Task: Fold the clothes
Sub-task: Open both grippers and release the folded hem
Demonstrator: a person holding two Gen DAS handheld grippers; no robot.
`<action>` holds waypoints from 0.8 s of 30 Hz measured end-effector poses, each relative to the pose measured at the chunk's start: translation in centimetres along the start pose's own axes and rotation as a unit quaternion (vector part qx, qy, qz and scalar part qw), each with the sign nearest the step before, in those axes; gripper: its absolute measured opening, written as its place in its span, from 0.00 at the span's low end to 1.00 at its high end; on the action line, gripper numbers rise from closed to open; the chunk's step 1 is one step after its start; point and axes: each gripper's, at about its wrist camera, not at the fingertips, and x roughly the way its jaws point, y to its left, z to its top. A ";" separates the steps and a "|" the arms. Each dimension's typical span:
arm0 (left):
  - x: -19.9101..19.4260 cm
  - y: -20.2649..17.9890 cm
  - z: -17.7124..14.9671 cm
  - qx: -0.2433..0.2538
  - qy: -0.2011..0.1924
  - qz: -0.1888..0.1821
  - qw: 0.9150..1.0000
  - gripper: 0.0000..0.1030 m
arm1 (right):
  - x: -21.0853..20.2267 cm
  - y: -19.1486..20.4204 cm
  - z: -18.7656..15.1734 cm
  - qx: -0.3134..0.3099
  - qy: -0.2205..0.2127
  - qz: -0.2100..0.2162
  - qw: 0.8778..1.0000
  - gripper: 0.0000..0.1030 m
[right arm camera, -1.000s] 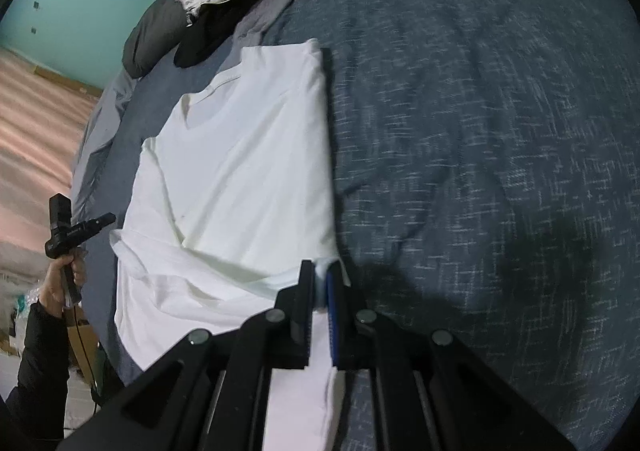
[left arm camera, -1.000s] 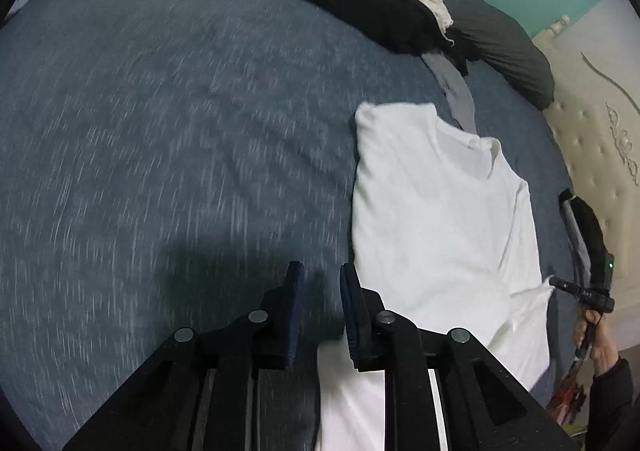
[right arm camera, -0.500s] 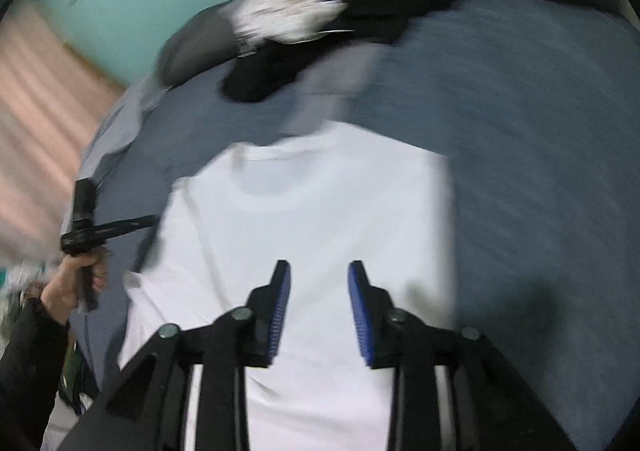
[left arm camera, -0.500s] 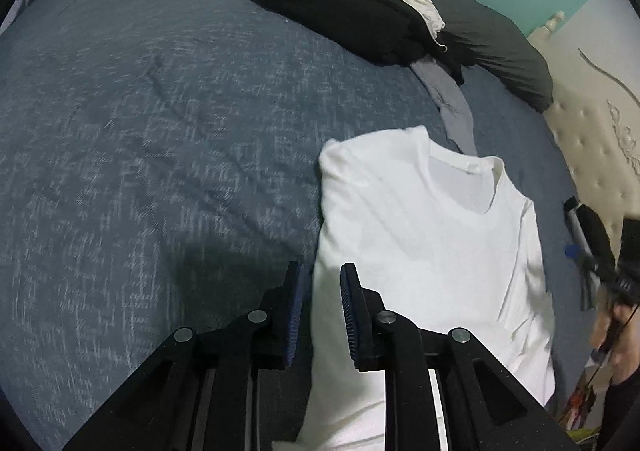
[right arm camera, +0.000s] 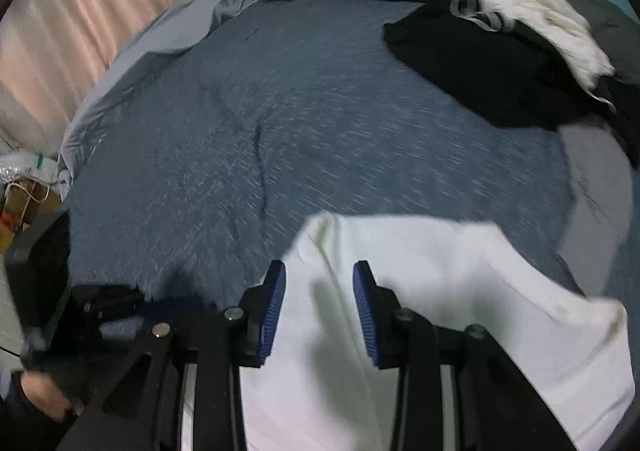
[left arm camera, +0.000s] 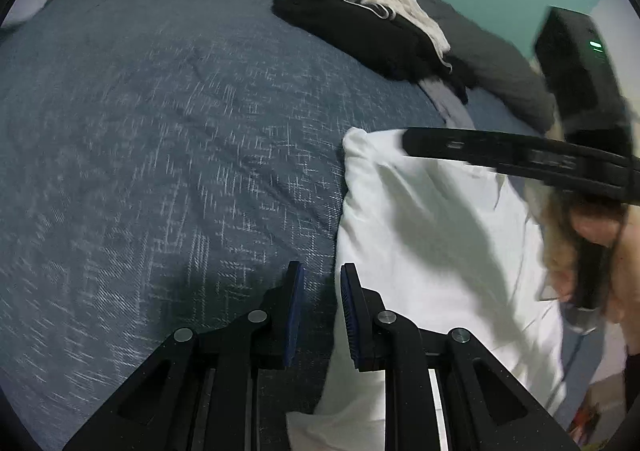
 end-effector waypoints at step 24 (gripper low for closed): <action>2.4 -0.5 -1.1 0.030 0.020 -0.002 0.999 0.20 | 5.9 -6.0 1.5 0.158 -0.025 0.059 0.985 0.04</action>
